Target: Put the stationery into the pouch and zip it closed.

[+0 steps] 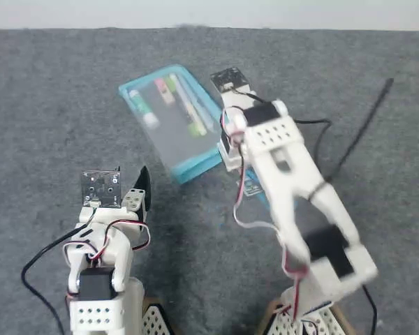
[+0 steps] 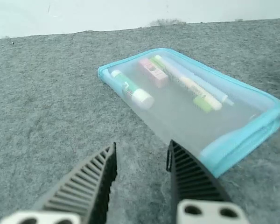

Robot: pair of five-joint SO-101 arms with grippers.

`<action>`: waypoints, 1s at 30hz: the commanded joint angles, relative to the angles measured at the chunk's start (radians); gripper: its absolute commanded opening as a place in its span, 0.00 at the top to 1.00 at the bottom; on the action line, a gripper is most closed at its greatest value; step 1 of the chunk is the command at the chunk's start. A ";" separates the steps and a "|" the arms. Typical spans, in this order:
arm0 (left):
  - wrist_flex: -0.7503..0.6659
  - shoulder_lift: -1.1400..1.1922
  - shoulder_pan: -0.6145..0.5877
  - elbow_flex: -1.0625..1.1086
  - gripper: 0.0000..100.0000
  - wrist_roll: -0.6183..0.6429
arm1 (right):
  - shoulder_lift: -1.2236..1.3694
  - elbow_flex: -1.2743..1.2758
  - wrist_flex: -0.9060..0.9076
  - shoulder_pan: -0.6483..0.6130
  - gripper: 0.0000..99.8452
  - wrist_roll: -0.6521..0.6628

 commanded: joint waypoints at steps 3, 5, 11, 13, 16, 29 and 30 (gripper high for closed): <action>0.071 -0.025 -0.005 -0.084 0.83 -0.057 | -0.456 0.233 -0.104 0.007 0.99 0.104; 0.109 -0.025 -0.005 -0.134 0.82 -0.098 | -0.591 0.301 -0.130 0.007 0.99 0.120; 0.204 -0.023 -0.005 -0.255 0.72 -0.121 | -0.731 0.333 -0.070 -0.056 0.99 0.123; 0.206 -0.023 -0.005 -0.255 0.73 -0.143 | -0.733 0.333 -0.051 -0.071 0.99 0.124; 0.195 -0.023 -0.017 -0.262 0.73 -0.143 | -0.733 0.339 -0.041 -0.073 0.99 0.124; 0.011 0.074 -0.052 -0.136 0.72 -0.146 | -0.748 0.361 -0.041 -0.074 0.99 0.127; 0.003 0.101 -0.052 -0.139 0.72 -0.146 | -0.759 0.361 -0.041 -0.074 0.99 0.127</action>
